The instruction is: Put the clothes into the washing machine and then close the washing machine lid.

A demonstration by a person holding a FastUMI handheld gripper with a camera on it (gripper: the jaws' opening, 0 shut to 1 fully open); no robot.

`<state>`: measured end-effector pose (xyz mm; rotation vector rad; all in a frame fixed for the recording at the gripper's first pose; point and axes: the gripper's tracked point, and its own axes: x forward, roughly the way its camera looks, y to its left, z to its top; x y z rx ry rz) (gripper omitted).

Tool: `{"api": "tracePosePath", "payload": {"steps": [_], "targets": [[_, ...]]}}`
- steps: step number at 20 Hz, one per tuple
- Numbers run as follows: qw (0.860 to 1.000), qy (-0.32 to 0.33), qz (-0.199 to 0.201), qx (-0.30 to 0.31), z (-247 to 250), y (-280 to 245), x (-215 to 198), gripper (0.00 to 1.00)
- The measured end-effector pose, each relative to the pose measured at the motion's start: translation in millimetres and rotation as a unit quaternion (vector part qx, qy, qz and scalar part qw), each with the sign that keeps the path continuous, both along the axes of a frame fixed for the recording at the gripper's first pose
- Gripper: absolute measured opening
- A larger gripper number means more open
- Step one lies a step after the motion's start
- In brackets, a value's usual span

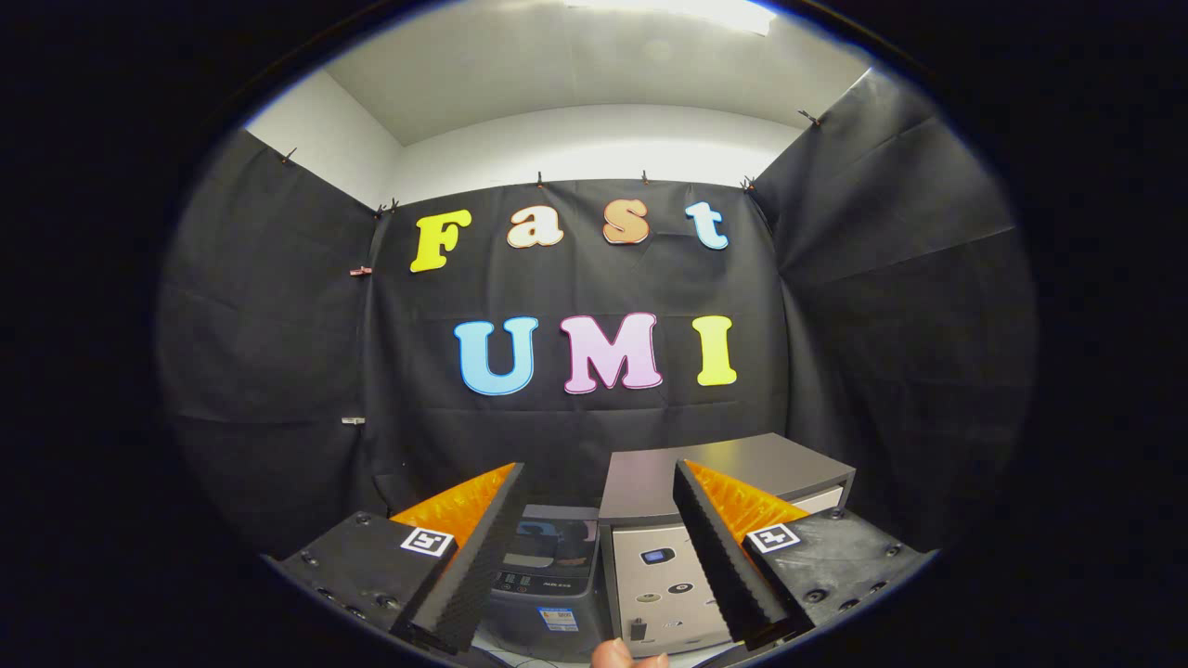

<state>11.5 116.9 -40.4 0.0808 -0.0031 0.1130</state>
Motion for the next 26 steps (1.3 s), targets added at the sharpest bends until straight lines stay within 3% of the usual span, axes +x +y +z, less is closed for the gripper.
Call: {"api": "tracePosePath", "payload": {"steps": [26], "targets": [[1.0,-0.002,0.002,-0.002,0.1,1.9,-1.8,0.99]]}}
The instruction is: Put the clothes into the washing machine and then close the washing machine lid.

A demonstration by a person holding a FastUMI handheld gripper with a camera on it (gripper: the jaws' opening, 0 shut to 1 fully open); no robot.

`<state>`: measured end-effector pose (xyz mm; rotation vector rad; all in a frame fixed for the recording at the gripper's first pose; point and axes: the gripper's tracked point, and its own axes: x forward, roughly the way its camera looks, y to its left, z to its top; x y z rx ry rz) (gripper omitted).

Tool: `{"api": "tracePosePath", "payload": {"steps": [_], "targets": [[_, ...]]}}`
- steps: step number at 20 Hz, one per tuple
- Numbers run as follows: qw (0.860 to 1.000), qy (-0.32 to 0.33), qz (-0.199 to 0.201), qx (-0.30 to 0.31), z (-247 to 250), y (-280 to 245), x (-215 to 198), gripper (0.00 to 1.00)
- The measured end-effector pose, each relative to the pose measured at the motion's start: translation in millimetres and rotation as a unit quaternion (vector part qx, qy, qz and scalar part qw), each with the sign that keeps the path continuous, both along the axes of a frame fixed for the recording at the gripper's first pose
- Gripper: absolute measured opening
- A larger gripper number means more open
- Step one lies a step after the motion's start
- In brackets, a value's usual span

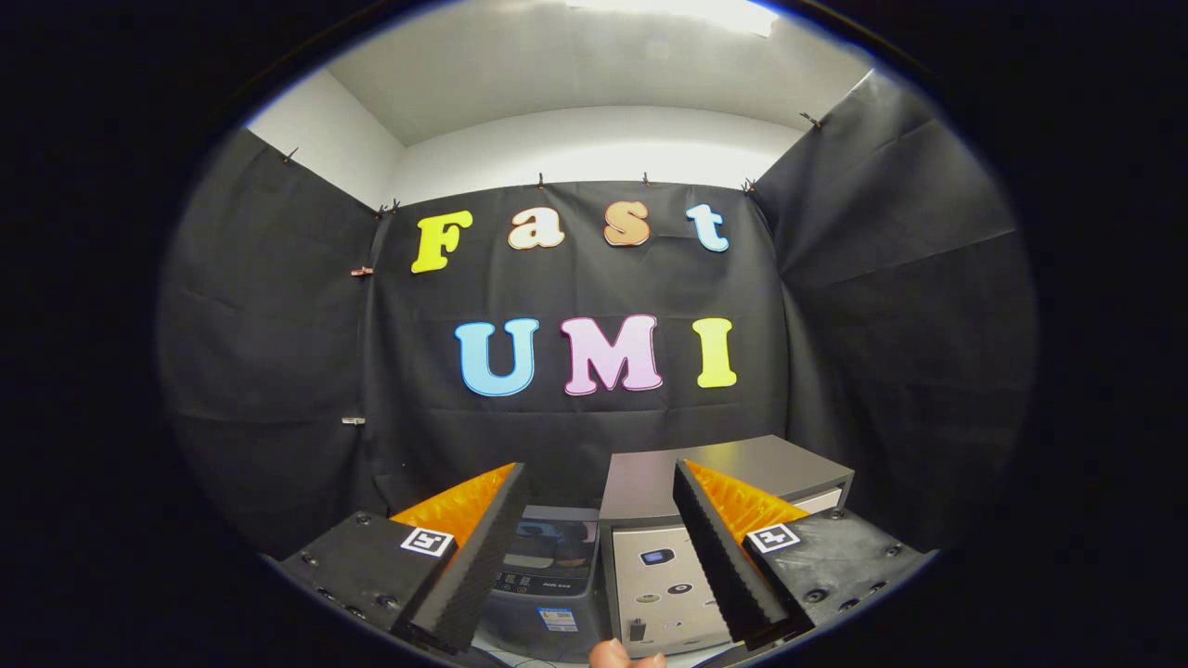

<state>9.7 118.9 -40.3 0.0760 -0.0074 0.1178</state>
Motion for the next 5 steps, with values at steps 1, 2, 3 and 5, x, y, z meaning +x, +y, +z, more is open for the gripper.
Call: {"api": "tracePosePath", "payload": {"steps": [1,2,3,5], "targets": [[1.0,0.0,0.001,0.0,0.3,0.8,-0.6,0.99],[1.0,-0.001,0.0,0.0,-0.1,0.4,-0.5,0.99],[1.0,-0.001,0.0,0.0,0.4,0.6,-0.3,0.99],[1.0,-0.001,0.002,-0.001,-0.1,1.6,-1.5,0.99]]}}
